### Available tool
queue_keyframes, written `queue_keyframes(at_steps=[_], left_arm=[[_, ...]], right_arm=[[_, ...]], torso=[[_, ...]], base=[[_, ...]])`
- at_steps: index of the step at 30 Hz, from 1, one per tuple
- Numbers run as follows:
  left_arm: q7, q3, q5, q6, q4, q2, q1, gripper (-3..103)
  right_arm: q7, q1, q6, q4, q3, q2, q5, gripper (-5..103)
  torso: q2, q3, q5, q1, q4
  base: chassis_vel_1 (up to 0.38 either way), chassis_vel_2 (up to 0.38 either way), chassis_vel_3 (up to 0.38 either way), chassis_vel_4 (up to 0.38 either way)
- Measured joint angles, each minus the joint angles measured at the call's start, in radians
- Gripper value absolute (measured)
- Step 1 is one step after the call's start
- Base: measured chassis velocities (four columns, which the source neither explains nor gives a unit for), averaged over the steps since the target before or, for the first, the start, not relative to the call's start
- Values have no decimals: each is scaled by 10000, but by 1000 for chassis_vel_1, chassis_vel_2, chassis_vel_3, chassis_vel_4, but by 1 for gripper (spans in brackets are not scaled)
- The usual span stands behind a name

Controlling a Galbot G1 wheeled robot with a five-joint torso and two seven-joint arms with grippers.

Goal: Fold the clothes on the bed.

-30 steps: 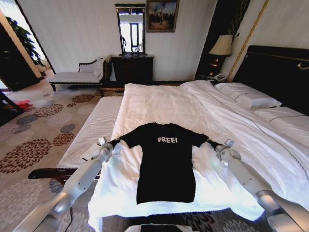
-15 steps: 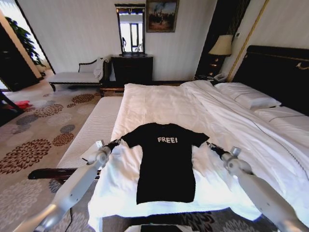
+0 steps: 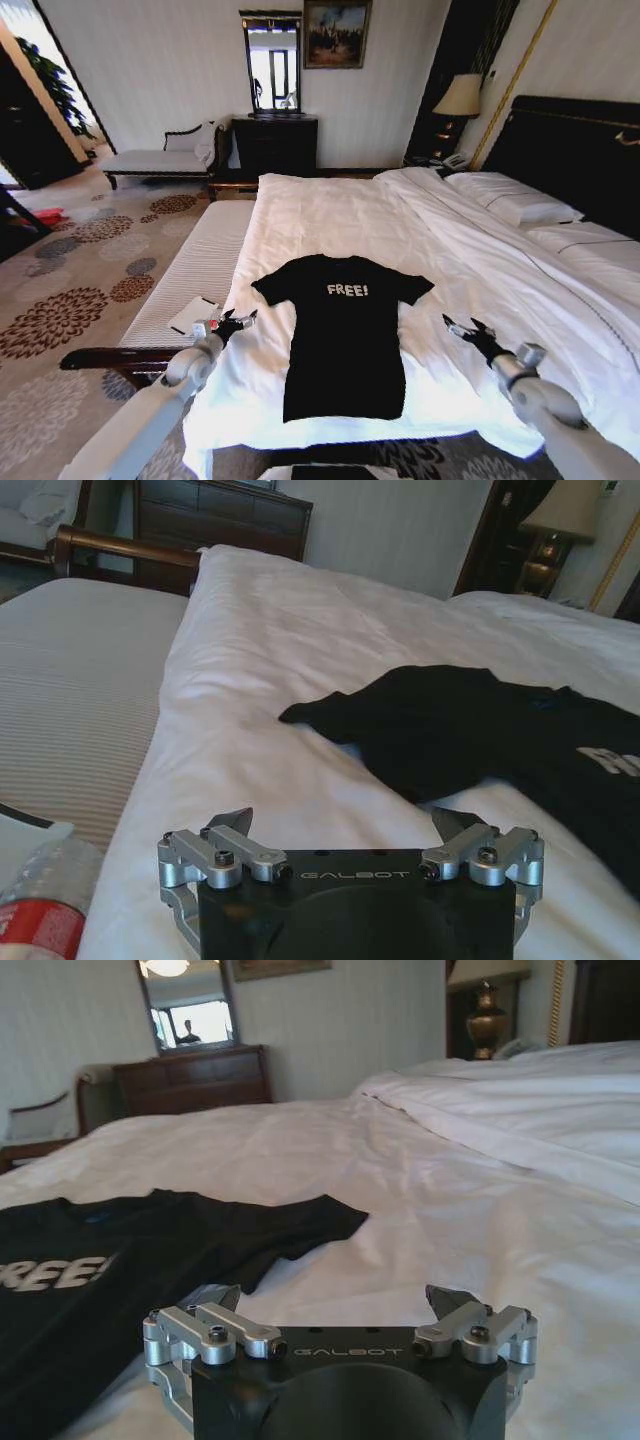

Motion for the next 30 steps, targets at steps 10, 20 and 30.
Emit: queue_keyframes(at_steps=[10, 20, 30], left_arm=[[-105, -610, -35, 14, -837, -81, 1098, 100], [-294, -914, -178, 83, -1303, -142, 1690, 100], [-360, -544, -541, 301, -2026, -154, 2570, 100]], right_arm=[[-165, -1063, 117, 917, 231, 411, 346, 100], [-352, -1964, 74, 1765, -3, 502, 706, 100], [-610, -2823, 37, 2233, -528, 428, 708, 100]], torso=[[-2, 2, -1, 2, 5], [-2, 3, -1, 3, 3], [-2, 2, 0, 2, 1]], base=[[0, 0, 0, 0], [0, 0, 0, 0], [0, 0, 0, 0]])
